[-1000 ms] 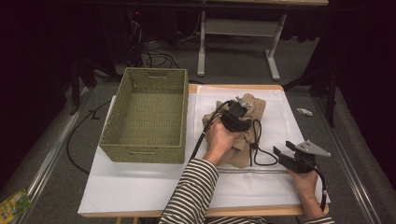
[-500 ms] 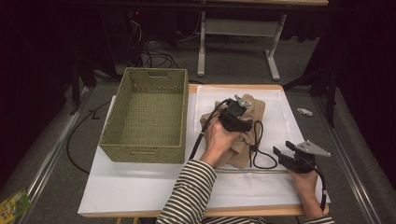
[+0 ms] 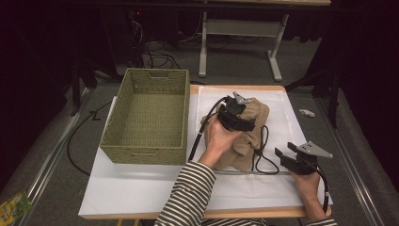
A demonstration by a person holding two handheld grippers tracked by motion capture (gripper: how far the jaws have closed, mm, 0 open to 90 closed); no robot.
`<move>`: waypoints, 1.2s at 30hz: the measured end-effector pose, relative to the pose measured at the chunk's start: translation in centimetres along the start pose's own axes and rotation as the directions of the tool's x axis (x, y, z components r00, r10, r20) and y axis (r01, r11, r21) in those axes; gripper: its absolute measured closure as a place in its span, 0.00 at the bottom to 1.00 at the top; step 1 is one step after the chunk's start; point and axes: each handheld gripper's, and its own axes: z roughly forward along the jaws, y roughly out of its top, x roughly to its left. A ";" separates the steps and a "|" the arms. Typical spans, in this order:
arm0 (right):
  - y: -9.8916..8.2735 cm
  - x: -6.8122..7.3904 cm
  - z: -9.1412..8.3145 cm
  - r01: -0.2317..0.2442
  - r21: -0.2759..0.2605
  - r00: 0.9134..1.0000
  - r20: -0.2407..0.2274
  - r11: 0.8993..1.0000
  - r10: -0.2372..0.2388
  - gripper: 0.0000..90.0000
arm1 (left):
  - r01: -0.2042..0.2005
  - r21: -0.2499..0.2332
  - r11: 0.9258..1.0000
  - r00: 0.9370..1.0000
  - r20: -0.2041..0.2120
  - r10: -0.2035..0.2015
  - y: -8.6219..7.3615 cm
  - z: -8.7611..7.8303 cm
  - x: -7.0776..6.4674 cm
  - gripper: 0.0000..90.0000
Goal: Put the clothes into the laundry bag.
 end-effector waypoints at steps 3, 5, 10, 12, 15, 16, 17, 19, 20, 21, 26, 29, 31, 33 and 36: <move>0.0 0.0 0.0 0.008 0.001 1.000 -0.001 1.000 -0.008 0.43 | -0.012 -0.008 1.000 1.000 -0.004 0.012 0.0 -0.7 0.1 0.29; 0.0 0.0 0.0 0.007 0.001 1.000 -0.001 1.000 -0.007 0.43 | -0.018 -0.016 1.000 1.000 -0.006 0.018 -0.1 -1.4 0.2 0.30; 0.0 0.0 0.1 0.008 0.004 1.000 -0.001 1.000 -0.008 0.43 | -0.021 -0.035 0.999 1.000 -0.006 0.021 -0.4 -2.4 0.3 0.34; 0.0 0.0 0.1 0.008 0.005 1.000 0.000 1.000 -0.008 0.43 | -0.019 -0.046 0.999 1.000 -0.009 0.019 -0.7 -3.1 0.4 0.35; 0.0 0.0 0.1 0.008 0.004 1.000 -0.001 1.000 -0.008 0.43 | -0.017 -0.055 0.998 1.000 -0.016 0.016 -1.2 -3.7 0.5 0.36; 0.0 0.0 0.1 0.009 0.005 1.000 0.000 1.000 -0.009 0.43 | -0.015 -0.059 0.998 1.000 -0.016 0.014 -1.4 -3.8 0.6 0.36; 0.0 0.0 0.1 0.010 0.005 1.000 -0.001 1.000 -0.010 0.43 | -0.014 -0.061 0.998 1.000 -0.021 0.013 -1.6 -4.0 0.7 0.36; 0.0 0.1 0.1 0.007 0.008 1.000 -0.001 1.000 -0.007 0.43 | -0.010 -0.060 0.998 1.000 -0.020 0.009 -1.8 -4.2 0.8 0.36; 0.0 0.1 0.1 0.008 0.008 1.000 0.001 1.000 -0.008 0.43 | -0.010 -0.055 0.998 1.000 -0.021 0.009 -1.9 -4.3 0.8 0.36; 0.0 0.1 0.1 0.007 0.008 1.000 0.002 1.000 -0.007 0.43 | -0.019 -0.048 0.999 1.000 -0.025 0.018 -2.0 -4.4 0.7 0.36; 0.0 0.1 0.1 0.012 0.007 1.000 0.005 1.000 -0.012 0.43 | -0.022 -0.033 0.999 0.999 -0.036 0.020 -2.5 -4.8 0.9 0.36; 0.0 0.1 0.1 0.017 0.011 1.000 0.006 1.000 -0.017 0.43 | -0.010 -0.038 0.999 0.999 -0.037 0.008 -2.9 -5.2 1.2 0.36; 0.1 0.1 0.1 0.016 0.012 1.000 0.005 1.000 -0.016 0.43 | 0.003 -0.044 0.999 0.999 -0.039 -0.005 -3.2 -5.5 1.3 0.37; 0.1 0.1 0.1 0.018 0.012 1.000 0.006 1.000 -0.018 0.43 | 0.016 -0.043 0.999 0.999 -0.034 -0.018 -3.5 -5.7 1.5 0.37; 0.1 0.1 0.1 0.015 0.013 1.000 0.007 1.000 -0.015 0.43 | 0.013 -0.049 0.999 1.000 -0.027 -0.015 -4.0 -6.1 1.5 0.37</move>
